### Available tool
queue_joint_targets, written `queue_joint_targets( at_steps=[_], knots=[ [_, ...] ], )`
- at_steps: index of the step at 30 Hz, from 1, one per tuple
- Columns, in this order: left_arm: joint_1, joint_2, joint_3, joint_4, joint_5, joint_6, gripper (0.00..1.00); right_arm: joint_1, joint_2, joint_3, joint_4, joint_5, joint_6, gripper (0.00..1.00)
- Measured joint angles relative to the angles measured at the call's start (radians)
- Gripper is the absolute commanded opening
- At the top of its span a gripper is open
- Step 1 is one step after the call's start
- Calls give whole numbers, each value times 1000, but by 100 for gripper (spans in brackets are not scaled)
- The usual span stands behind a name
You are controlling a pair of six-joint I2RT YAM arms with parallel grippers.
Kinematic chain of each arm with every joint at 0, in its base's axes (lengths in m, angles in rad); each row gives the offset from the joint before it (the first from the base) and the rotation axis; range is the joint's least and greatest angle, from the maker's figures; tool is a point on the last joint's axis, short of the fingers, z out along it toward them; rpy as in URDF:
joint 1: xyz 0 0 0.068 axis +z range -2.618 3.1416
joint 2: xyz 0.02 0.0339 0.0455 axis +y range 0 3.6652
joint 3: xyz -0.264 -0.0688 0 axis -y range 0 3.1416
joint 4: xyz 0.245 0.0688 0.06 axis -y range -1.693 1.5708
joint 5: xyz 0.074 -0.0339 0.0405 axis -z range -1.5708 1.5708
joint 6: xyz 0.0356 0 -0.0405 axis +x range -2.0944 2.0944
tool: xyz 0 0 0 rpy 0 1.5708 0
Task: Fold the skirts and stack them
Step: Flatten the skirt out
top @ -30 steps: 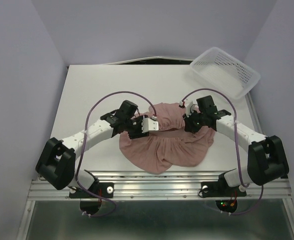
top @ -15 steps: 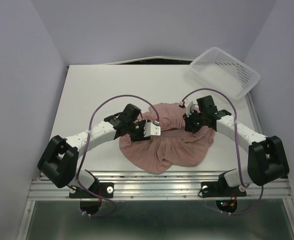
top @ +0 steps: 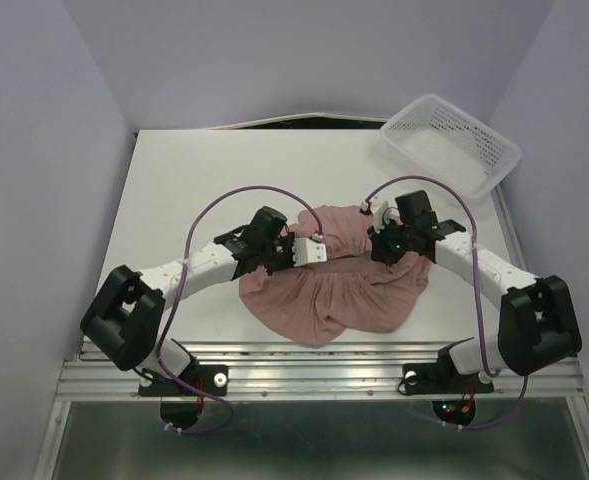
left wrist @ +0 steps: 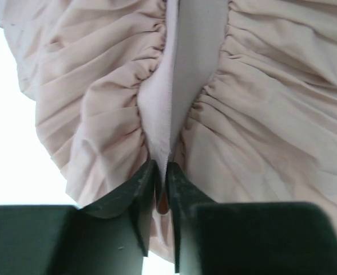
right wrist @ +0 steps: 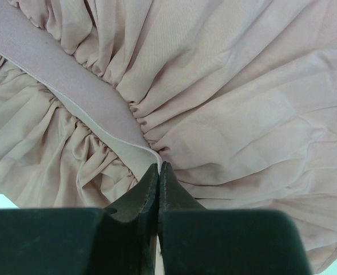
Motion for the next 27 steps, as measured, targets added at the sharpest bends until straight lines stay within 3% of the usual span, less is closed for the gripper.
queue_joint_targets(
  at_steps=[4, 8, 12, 18, 21, 27],
  knots=[
    [18, -8, 1, 14, -15, -21, 0, 0, -21, 0, 0, 5, -1, 1],
    [57, -44, 41, -21, -15, -46, 0, 0, -37, 21, -18, 30, -10, 1],
    [116, -69, 179, -60, -34, -93, 0, -1, -34, 175, -49, 70, -32, 1],
    [257, -93, 543, -37, -77, -172, 0, -2, 27, 642, 25, 137, -64, 1],
    [250, -182, 555, -32, -74, -172, 0, -1, -1, 723, 83, 131, -62, 1],
    [221, -363, 443, -38, -50, -194, 0, 1, -79, 682, 81, 64, -53, 1]
  ],
)
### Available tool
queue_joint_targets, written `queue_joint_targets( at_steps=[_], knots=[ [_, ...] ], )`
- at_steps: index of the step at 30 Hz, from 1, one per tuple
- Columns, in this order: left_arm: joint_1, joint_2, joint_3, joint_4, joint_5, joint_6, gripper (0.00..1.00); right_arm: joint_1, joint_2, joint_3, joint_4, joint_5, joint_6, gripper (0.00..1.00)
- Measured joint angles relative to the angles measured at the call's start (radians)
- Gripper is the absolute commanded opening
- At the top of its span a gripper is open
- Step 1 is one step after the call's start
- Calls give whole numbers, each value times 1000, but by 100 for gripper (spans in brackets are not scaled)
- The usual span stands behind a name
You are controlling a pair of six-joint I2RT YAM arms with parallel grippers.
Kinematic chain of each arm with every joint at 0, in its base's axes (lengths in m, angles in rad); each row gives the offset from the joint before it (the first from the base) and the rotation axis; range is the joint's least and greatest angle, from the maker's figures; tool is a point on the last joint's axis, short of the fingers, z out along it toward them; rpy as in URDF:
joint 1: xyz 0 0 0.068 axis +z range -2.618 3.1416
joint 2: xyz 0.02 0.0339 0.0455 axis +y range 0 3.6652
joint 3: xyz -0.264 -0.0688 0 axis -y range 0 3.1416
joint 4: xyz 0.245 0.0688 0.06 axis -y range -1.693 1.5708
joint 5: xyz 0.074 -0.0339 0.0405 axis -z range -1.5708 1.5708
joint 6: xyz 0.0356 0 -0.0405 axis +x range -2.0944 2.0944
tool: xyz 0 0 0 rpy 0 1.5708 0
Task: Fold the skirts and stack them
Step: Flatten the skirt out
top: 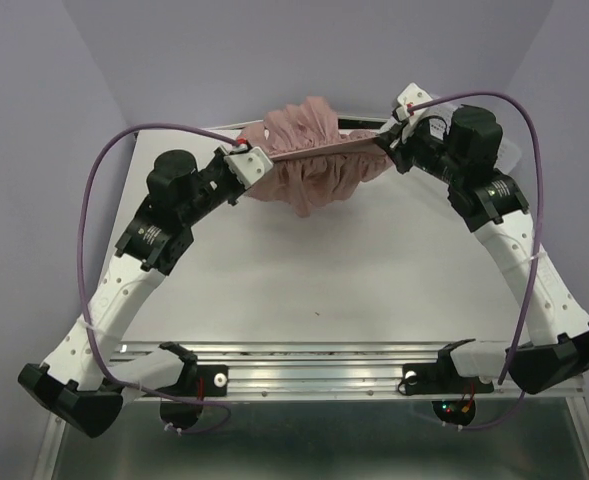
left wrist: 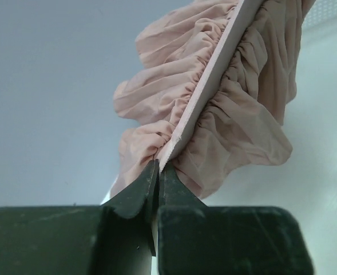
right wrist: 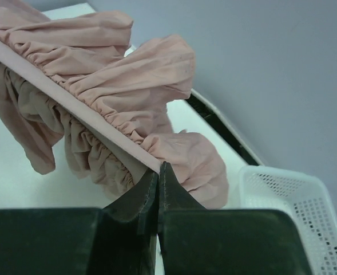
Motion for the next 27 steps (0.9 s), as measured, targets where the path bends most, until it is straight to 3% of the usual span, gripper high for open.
queue_joint_targets(
  at_steps=[11, 21, 27],
  knots=[
    [-2, -134, -100, -134, 106, -60, 0, 0, -138, -82, -165, -143, 24, 1],
    [-6, -370, -120, -425, 411, 9, 0, 0, -382, -145, -419, -356, 23, 1],
    [-6, -465, -163, -604, 562, 89, 0, -2, -546, -283, -565, -500, 20, 1]
  ],
)
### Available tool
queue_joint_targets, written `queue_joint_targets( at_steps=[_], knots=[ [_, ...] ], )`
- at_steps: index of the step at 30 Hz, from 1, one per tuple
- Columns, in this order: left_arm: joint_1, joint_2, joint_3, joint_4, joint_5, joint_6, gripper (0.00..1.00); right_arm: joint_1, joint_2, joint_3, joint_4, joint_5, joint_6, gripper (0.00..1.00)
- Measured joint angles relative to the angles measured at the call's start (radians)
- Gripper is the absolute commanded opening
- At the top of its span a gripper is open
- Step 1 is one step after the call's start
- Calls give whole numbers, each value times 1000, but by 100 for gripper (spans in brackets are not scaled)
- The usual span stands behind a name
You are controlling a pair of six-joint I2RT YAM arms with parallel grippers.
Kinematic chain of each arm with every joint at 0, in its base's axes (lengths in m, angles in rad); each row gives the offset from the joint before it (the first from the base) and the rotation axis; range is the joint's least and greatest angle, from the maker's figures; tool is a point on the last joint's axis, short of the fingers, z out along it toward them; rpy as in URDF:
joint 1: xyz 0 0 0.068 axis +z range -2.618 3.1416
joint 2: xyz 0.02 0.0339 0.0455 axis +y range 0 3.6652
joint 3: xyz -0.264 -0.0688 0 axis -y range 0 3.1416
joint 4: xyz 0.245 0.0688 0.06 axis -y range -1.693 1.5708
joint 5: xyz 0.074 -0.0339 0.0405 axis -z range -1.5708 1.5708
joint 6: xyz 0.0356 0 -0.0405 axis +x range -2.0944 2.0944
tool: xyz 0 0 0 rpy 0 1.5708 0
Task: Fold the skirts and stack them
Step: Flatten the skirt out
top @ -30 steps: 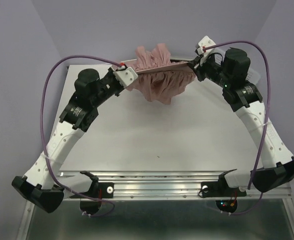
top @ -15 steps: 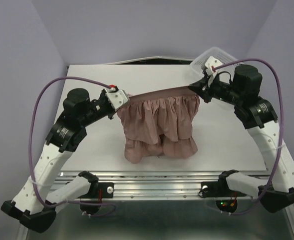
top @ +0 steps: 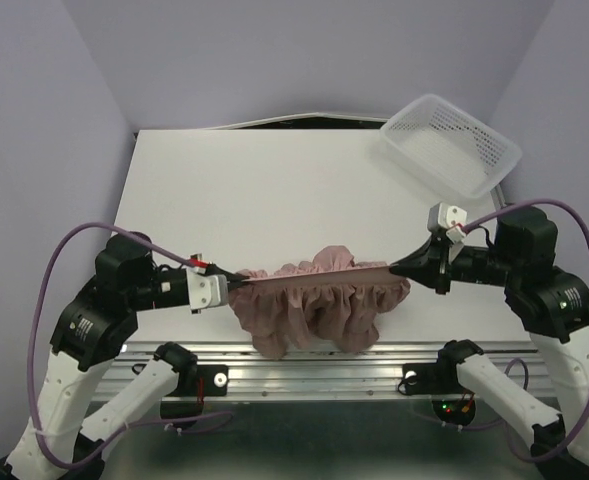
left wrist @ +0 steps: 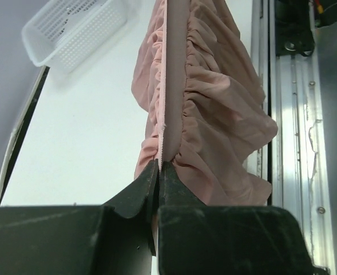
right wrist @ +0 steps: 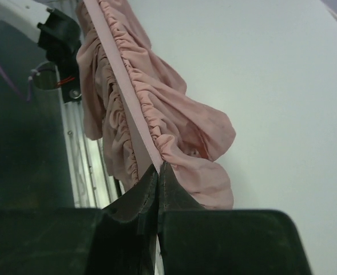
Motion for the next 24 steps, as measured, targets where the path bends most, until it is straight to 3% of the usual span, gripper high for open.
queue_joint_targets(
  at_steps=[8, 13, 18, 24],
  knots=[
    [0, -37, 35, -108, 77, 28, 0, -3, -136, -60, -42, -113, 28, 1],
    [0, 22, 59, -74, 50, -77, 0, -7, -82, -68, 8, -114, 94, 1],
    [2, 253, 51, 2, -98, -251, 0, -13, 161, -98, 67, -72, 151, 1],
    [35, 632, -10, 158, -224, -467, 0, -26, 587, -155, 232, 101, 251, 1]
  ],
)
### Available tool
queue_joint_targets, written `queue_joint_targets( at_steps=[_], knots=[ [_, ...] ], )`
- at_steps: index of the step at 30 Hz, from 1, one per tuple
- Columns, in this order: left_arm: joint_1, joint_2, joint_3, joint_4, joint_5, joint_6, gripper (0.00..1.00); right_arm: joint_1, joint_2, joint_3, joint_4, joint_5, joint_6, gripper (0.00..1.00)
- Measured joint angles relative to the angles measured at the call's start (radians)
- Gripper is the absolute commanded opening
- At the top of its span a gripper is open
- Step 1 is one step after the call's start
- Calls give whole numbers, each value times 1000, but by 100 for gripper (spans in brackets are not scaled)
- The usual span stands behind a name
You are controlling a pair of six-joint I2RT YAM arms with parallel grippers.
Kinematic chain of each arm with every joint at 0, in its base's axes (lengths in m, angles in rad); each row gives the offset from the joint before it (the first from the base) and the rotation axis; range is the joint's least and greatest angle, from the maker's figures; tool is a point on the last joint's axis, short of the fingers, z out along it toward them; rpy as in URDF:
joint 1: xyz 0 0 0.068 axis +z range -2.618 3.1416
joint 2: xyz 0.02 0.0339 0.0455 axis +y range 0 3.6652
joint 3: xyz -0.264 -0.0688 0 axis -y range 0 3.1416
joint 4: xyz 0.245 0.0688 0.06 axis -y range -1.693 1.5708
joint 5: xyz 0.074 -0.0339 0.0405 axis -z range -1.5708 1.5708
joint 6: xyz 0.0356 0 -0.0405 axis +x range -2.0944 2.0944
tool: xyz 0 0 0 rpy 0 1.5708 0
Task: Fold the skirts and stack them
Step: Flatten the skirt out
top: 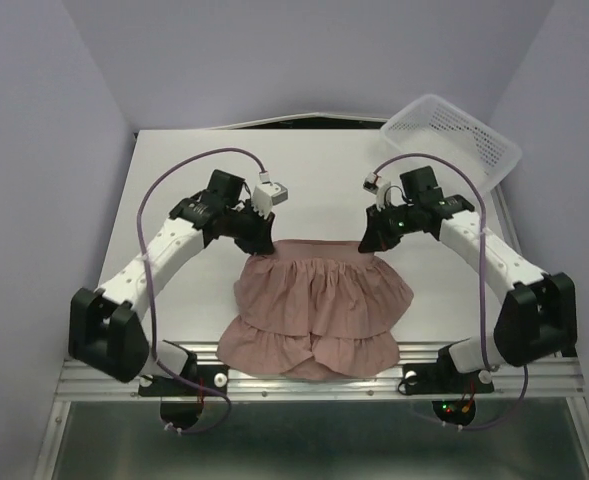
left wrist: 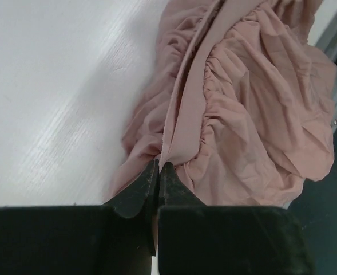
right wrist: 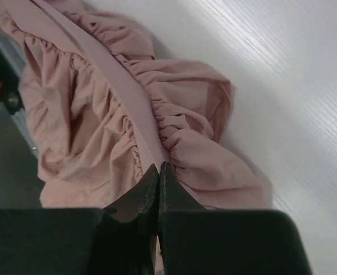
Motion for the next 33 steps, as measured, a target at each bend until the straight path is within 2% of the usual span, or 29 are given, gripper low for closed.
queue_joint_targets(
  at_steps=[3, 8, 16, 24, 26, 27, 30, 33],
  knots=[
    [56, 185, -7, 90, -47, -112, 0, -1, 135, -3, 69, 96, 33, 1],
    [125, 332, 17, 220, -77, -213, 0, 2, 255, 13, 192, 208, 49, 1],
    [150, 596, 234, 327, -130, -209, 2, -1, 510, 192, 304, 341, 56, 1],
    [166, 857, 458, 340, -211, -139, 41, -30, 706, 315, 361, 408, 67, 1],
    [170, 904, 532, 313, -235, -124, 44, -41, 716, 316, 366, 415, 70, 1],
    [174, 923, 574, 304, -251, -116, 58, -45, 715, 316, 366, 420, 70, 1],
    [200, 919, 642, 283, -285, -99, 60, -55, 690, 283, 369, 438, 67, 1],
    [231, 826, 615, 261, -299, -95, 60, -60, 625, 202, 348, 438, 72, 1]
  ],
)
